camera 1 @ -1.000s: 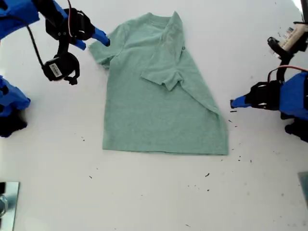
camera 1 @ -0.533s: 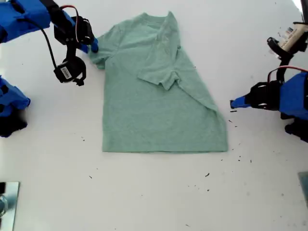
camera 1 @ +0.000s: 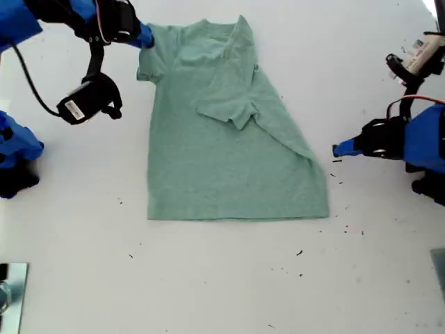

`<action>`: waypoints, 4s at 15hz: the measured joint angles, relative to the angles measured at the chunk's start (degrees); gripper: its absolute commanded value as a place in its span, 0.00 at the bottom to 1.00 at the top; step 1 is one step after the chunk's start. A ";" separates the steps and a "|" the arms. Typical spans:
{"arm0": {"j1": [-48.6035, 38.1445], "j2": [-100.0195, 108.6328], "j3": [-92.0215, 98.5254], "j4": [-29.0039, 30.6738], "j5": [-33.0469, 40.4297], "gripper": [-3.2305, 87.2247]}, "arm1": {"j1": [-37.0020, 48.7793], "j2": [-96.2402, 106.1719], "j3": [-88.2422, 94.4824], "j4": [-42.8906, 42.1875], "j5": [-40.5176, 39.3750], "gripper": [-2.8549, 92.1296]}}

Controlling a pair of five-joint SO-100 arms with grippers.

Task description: Fold t shirt

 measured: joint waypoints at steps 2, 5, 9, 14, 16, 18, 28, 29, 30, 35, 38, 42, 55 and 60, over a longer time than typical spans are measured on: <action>1.23 1.58 -3.52 0.70 0.88 0.03 | -0.09 0.00 0.00 0.00 0.00 0.06; 7.65 -3.69 -8.00 -1.14 1.05 0.03 | -0.09 0.00 0.00 0.00 0.00 0.06; 15.64 -29.62 -29.62 -1.67 -1.32 0.03 | -0.79 0.00 0.00 0.00 0.00 0.06; 16.96 -51.42 -49.92 -2.72 -2.90 0.28 | -1.58 0.00 0.00 0.00 1.05 0.06; 16.88 -49.92 -49.92 0.53 -2.29 0.27 | -1.58 0.00 0.00 0.00 1.05 0.06; 14.68 -39.29 -49.39 9.05 -0.70 0.25 | -1.58 0.00 0.00 0.00 1.05 0.06; 26.63 49.75 57.04 -4.31 -21.88 0.03 | -1.58 0.00 0.00 -0.62 -0.53 0.06; 27.51 59.06 65.04 -4.83 -23.29 0.03 | -1.58 0.00 0.00 -0.70 -0.79 0.06; 29.88 65.04 68.73 -5.19 -24.43 0.03 | -1.58 0.00 0.00 -0.70 -1.32 0.06; 30.23 67.06 76.29 -9.76 -25.66 0.03 | -1.58 -1.76 -4.66 1.23 -6.15 0.06; 30.15 84.55 81.12 -4.66 -25.66 0.03 | -1.32 -25.49 -29.09 8.61 -11.34 0.06; 30.76 92.55 82.71 -1.85 -25.84 0.03 | -5.10 -62.58 -70.84 21.88 -17.93 0.37; 30.76 93.69 82.71 -1.85 -25.84 0.03 | -15.73 -62.84 -33.93 -5.27 -4.92 0.32; 30.76 93.69 82.71 -1.85 -25.84 0.03 | -18.46 -67.06 -27.77 -15.91 -1.41 0.16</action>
